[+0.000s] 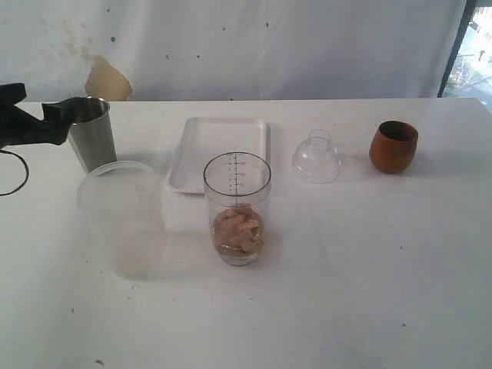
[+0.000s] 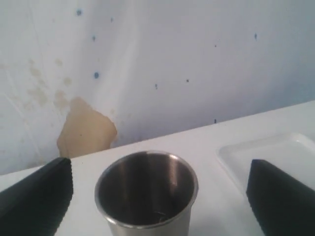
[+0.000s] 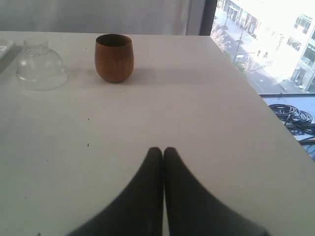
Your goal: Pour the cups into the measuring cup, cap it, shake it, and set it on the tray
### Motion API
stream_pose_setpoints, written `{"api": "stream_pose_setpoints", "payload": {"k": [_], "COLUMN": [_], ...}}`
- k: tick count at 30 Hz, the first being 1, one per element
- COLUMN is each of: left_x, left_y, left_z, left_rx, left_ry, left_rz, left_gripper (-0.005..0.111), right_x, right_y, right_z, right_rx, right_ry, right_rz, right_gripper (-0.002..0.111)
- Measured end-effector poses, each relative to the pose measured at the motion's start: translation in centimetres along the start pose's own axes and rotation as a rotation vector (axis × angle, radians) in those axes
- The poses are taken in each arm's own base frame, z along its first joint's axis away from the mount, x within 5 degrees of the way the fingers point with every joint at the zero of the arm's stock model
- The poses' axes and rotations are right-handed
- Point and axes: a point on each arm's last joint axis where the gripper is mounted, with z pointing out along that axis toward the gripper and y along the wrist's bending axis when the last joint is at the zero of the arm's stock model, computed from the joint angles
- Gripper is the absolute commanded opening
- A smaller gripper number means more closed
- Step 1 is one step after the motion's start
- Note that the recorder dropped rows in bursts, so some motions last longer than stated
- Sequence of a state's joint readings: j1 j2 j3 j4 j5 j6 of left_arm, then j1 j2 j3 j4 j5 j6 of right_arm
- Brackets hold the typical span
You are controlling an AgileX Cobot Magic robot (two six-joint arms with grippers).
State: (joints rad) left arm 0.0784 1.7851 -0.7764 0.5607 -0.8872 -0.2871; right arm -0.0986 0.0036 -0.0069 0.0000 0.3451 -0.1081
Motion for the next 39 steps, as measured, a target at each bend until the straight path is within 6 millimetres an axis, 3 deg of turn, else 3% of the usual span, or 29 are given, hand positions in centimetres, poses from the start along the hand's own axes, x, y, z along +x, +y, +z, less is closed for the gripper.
{"api": "stream_pose_setpoints", "payload": {"k": [12, 21, 24, 32, 39], "left_x": [-5.2, -7.8, -9.2, -11.2, -12.7], "left_y": [-1.5, -4.4, -5.0, -6.1, -7.4], "left_z": [-4.3, -6.6, -7.7, -10.3, -13.2], "left_rx": [0.000, 0.236, 0.263, 0.276, 0.295], "left_ry": [-0.120, -0.130, -0.145, -0.105, -0.065], "left_rz": [-0.032, 0.012, 0.033, 0.049, 0.077], "left_gripper": [0.090, 0.088, 0.074, 0.000, 0.000], "right_x": [0.0, 0.0, 0.0, 0.0, 0.0], "right_y": [0.0, 0.0, 0.0, 0.0, 0.0], "right_z": [0.0, 0.0, 0.0, 0.0, 0.0], "right_rx": [0.000, 0.000, 0.000, 0.000, 0.000], "right_ry": [0.000, 0.000, 0.000, 0.000, 0.000], "right_rz": [0.000, 0.000, 0.000, 0.000, 0.000], "right_gripper": [0.000, 0.000, 0.000, 0.000, 0.000]}}
